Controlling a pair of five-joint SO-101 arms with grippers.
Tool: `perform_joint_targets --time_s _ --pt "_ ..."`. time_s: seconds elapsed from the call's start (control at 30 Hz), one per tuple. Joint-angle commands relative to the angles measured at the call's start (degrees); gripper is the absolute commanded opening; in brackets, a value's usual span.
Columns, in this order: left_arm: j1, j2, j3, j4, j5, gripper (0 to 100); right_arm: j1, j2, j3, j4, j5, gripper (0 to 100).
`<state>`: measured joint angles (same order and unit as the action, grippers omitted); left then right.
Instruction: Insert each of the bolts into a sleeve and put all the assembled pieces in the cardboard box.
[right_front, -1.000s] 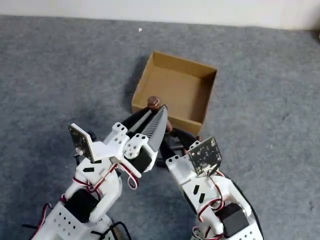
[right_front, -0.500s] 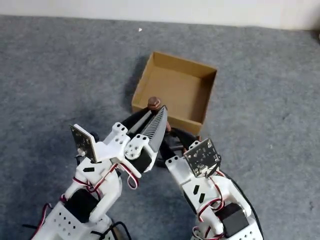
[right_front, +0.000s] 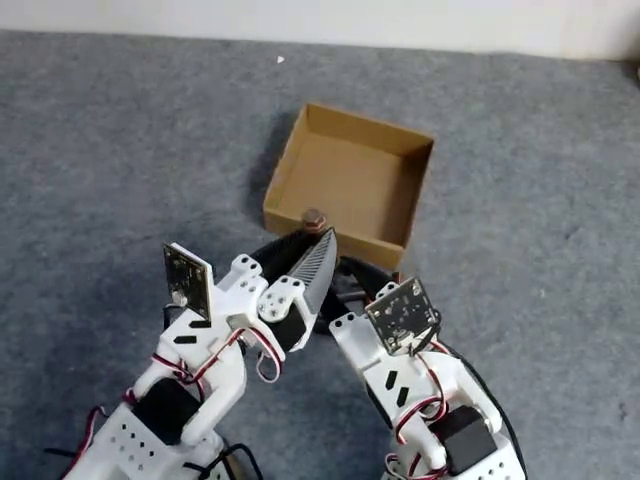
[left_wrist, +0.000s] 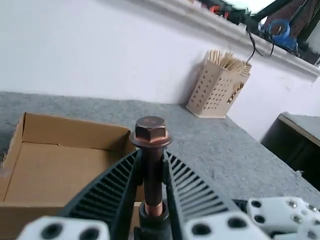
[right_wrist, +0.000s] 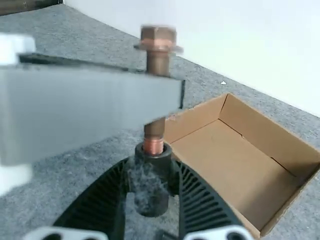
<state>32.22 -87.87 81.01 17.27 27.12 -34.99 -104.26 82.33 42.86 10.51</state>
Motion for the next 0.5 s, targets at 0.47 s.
perform_joint_targets --time_s 0.47 --pt "0.40 -1.01 -1.27 10.11 -0.70 24 5.23 -1.01 3.30 -3.30 0.00 0.5"
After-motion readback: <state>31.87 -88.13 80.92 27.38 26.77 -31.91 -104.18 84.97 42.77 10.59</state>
